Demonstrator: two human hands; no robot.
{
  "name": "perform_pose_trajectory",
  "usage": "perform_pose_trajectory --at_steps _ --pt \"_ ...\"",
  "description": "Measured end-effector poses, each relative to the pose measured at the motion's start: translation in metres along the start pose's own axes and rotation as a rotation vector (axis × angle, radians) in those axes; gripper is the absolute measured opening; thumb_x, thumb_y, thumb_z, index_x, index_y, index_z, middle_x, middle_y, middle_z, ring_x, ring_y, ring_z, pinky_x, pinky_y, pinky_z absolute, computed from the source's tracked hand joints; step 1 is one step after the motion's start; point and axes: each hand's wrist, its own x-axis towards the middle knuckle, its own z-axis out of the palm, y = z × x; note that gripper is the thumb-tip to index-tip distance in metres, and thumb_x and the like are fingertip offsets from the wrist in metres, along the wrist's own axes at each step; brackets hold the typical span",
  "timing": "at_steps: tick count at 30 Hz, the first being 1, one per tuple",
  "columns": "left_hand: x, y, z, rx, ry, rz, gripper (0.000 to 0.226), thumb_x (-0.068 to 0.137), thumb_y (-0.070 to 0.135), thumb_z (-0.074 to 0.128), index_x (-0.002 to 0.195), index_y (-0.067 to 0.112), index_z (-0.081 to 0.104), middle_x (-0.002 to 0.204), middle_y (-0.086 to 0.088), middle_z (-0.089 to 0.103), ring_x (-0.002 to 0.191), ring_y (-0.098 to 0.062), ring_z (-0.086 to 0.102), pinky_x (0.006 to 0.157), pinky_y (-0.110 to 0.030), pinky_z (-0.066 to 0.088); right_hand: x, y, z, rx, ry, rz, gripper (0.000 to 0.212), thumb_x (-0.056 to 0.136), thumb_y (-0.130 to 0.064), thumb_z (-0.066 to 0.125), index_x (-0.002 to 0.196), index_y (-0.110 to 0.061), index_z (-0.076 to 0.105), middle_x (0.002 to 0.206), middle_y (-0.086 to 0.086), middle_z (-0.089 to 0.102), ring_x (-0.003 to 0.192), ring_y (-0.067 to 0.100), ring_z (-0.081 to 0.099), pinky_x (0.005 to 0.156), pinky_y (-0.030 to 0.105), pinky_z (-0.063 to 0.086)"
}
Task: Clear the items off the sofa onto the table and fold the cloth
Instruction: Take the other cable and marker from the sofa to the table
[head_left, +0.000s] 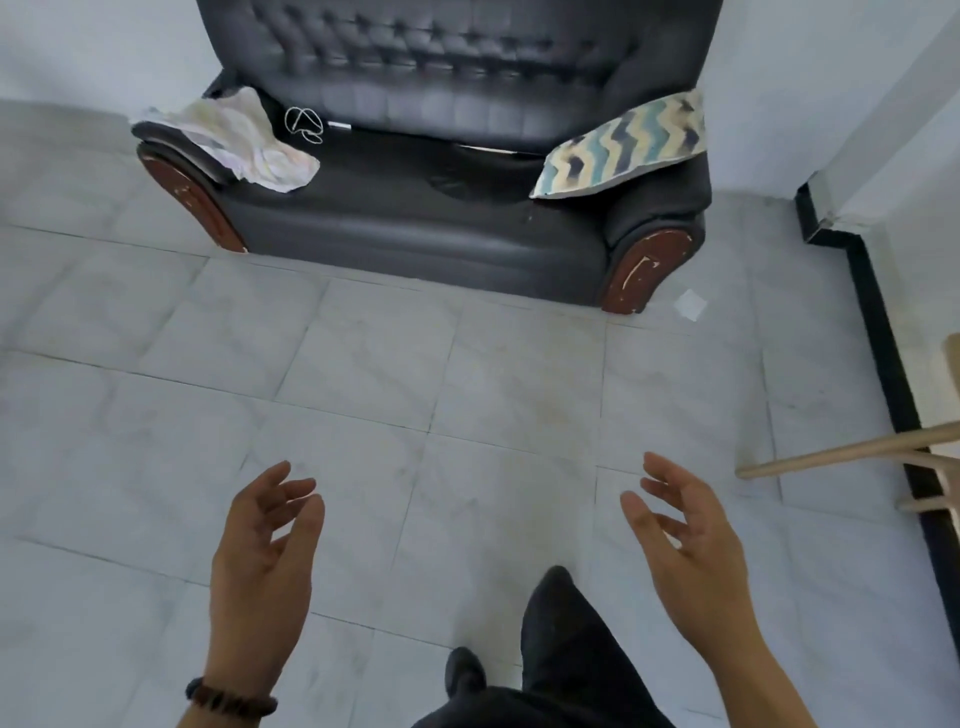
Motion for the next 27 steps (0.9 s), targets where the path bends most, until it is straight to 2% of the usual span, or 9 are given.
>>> perform_pose_trajectory --at_steps 3,8,14,17,19,21,24,27 --pt "0.066 -0.001 0.010 0.030 0.007 0.002 0.036 0.092 0.018 0.063 0.125 0.027 0.054 0.109 0.013 0.067 0.105 -0.015 0.063 0.091 -0.046 0.052 0.055 -0.007 0.044 0.016 -0.039 0.013 0.043 0.090 -0.028 0.068 0.131 -0.031 0.054 0.125 -0.019 0.058 0.111 -0.014 0.053 0.076 0.000 0.045" --pt "0.198 0.017 0.040 0.038 0.079 -0.019 0.036 0.091 0.017 0.063 0.125 0.026 0.054 0.110 0.011 0.067 0.105 -0.015 0.063 0.089 -0.046 0.053 0.180 -0.038 0.115 0.034 -0.088 0.025 0.046 0.089 -0.026 0.070 0.132 -0.029 0.054 0.126 -0.014 0.059 0.111 -0.008 0.056 0.080 0.009 0.044" --pt "0.345 0.072 0.045 0.025 0.197 -0.049 0.036 0.091 0.020 0.063 0.125 0.029 0.053 0.109 0.014 0.066 0.104 -0.020 0.064 0.085 -0.035 0.050 0.357 -0.144 0.190 -0.031 -0.235 -0.090 0.048 0.089 -0.030 0.066 0.134 -0.029 0.051 0.128 -0.015 0.056 0.109 -0.006 0.054 0.079 0.005 0.040" --pt "0.405 0.087 0.037 0.000 0.265 -0.079 0.037 0.091 0.021 0.063 0.126 0.029 0.053 0.110 0.014 0.066 0.105 -0.022 0.064 0.089 -0.041 0.051 0.429 -0.203 0.230 -0.071 -0.308 -0.160 0.048 0.090 -0.032 0.065 0.135 -0.028 0.050 0.128 -0.017 0.055 0.109 -0.008 0.054 0.078 0.004 0.041" --pt "0.448 0.088 0.035 -0.043 0.324 -0.106 0.036 0.091 0.019 0.064 0.123 0.033 0.055 0.108 0.012 0.068 0.105 -0.021 0.064 0.090 -0.044 0.052 0.472 -0.236 0.262 -0.064 -0.338 -0.189 0.047 0.091 -0.030 0.065 0.135 -0.028 0.051 0.127 -0.018 0.057 0.113 -0.005 0.055 0.083 0.010 0.045" --pt "0.496 0.083 0.036 -0.068 0.365 -0.129 0.036 0.090 0.017 0.065 0.116 0.041 0.056 0.106 0.013 0.068 0.104 -0.020 0.065 0.088 -0.040 0.053 0.514 -0.262 0.301 -0.048 -0.371 -0.199 0.046 0.090 -0.028 0.067 0.134 -0.030 0.052 0.126 -0.020 0.057 0.114 -0.002 0.056 0.088 0.017 0.048" --pt "0.581 0.071 0.039 -0.084 0.357 -0.161 0.037 0.090 0.016 0.065 0.110 0.045 0.055 0.105 0.015 0.068 0.102 -0.020 0.066 0.080 -0.025 0.054 0.573 -0.287 0.366 -0.067 -0.381 -0.208 0.046 0.090 -0.025 0.069 0.132 -0.034 0.052 0.126 -0.023 0.057 0.115 -0.004 0.055 0.088 0.017 0.049" --pt "0.677 0.074 0.037 -0.100 0.308 -0.184 0.034 0.091 0.019 0.064 0.113 0.042 0.056 0.105 0.017 0.067 0.102 -0.019 0.065 0.078 -0.026 0.054 0.623 -0.314 0.424 -0.083 -0.367 -0.171 0.045 0.091 -0.023 0.069 0.129 -0.038 0.051 0.125 -0.022 0.057 0.115 -0.001 0.056 0.086 0.014 0.047"
